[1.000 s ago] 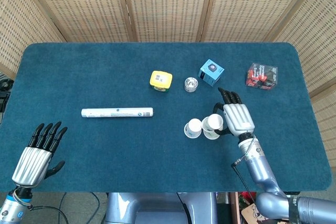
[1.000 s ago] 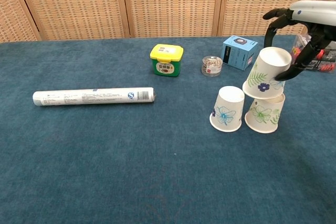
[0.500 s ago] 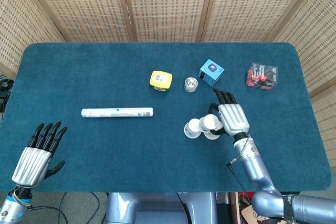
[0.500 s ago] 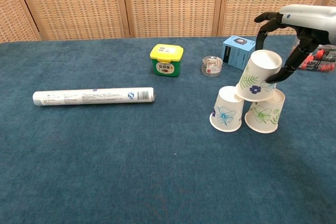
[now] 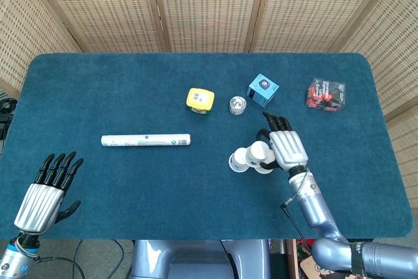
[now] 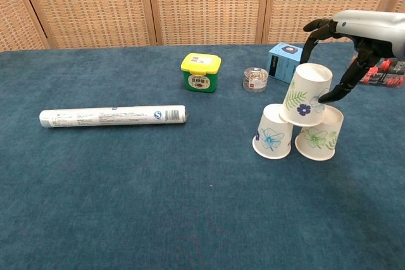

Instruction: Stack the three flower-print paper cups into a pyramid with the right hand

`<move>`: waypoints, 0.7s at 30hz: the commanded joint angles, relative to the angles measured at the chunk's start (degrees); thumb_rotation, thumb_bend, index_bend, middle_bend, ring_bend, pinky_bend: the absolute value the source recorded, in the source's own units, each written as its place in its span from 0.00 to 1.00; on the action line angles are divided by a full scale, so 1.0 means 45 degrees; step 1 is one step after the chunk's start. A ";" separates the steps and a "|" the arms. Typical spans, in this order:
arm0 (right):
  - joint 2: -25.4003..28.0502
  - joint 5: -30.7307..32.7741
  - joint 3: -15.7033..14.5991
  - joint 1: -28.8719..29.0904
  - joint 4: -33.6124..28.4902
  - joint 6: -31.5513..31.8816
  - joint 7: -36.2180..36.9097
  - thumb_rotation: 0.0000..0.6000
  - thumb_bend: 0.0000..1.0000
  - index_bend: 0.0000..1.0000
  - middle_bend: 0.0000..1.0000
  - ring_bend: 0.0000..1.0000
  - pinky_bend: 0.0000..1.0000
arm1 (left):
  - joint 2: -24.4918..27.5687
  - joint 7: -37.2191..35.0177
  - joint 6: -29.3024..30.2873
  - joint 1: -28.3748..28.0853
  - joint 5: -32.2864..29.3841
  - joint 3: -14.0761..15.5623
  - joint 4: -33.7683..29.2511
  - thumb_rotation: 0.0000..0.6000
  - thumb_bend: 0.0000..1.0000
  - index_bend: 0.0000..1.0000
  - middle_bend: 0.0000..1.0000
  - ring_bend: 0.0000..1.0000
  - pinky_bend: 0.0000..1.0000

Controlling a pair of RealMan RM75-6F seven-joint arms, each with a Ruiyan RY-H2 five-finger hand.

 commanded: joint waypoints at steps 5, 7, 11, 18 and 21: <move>0.0068 -0.0164 -0.0021 -0.0027 -0.0035 0.0051 0.0047 1.00 0.12 0.26 0.00 0.00 0.00 | -0.0010 0.0037 -0.0005 -0.0001 0.0035 0.0007 -0.0013 1.00 0.21 0.00 0.00 0.00 0.00; 0.0178 -0.0153 -0.0043 -0.0043 -0.0171 0.0077 -0.0024 1.00 0.12 0.25 0.00 0.00 0.00 | 0.0000 0.0019 0.0006 0.0006 0.0024 -0.0001 -0.0017 1.00 0.21 0.00 0.00 0.00 0.00; 0.0689 0.0005 -0.0058 -0.0144 -0.0731 0.0255 -0.0270 1.00 0.12 0.24 0.00 0.00 0.00 | 0.0030 -0.0049 0.0030 0.0013 -0.0001 -0.0021 -0.0015 1.00 0.21 0.00 0.00 0.00 0.00; 0.2415 0.0090 -0.0335 -0.0832 -0.2278 0.0943 -0.0540 1.00 0.12 0.20 0.00 0.00 0.00 | 0.0101 -0.0164 0.0094 0.0038 -0.0055 -0.0061 -0.0036 1.00 0.21 0.00 0.00 0.00 0.00; 0.3108 -0.1285 -0.0717 -0.1651 -0.2438 0.1481 0.0327 1.00 0.12 0.20 0.00 0.00 0.00 | 0.0135 -0.0201 0.0168 0.0070 -0.0013 -0.0052 -0.0068 1.00 0.21 0.00 0.00 0.00 0.00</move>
